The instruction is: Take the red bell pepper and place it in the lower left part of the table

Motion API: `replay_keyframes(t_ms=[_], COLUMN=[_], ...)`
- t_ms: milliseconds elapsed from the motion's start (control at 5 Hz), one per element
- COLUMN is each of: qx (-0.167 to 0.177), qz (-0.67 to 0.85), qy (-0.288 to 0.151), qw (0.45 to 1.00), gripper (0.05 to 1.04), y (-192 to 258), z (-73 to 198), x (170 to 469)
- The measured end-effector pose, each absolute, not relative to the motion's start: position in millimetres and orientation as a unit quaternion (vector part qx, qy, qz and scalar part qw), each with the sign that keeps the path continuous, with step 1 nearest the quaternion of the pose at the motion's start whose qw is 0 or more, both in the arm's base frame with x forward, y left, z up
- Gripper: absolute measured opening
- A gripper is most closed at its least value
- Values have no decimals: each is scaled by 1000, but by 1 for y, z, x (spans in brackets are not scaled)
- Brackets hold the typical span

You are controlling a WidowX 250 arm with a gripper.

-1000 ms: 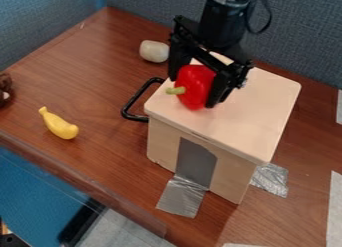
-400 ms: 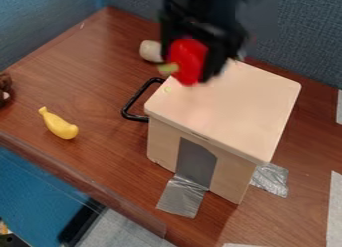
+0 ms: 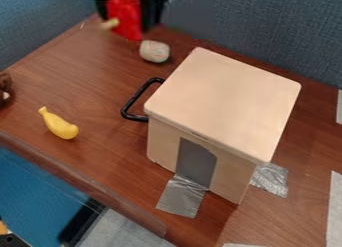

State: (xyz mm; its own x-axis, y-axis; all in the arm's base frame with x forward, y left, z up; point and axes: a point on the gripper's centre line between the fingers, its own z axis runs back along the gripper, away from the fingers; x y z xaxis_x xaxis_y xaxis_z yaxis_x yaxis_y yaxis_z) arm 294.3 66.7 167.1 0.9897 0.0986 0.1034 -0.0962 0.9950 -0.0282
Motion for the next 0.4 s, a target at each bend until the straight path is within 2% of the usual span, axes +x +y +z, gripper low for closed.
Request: replay_keyframes(t_ms=[400], qx=[-18], qz=[95], qy=[-43], qw=[994], gripper=[889], y=[139], z=[132], x=[276])
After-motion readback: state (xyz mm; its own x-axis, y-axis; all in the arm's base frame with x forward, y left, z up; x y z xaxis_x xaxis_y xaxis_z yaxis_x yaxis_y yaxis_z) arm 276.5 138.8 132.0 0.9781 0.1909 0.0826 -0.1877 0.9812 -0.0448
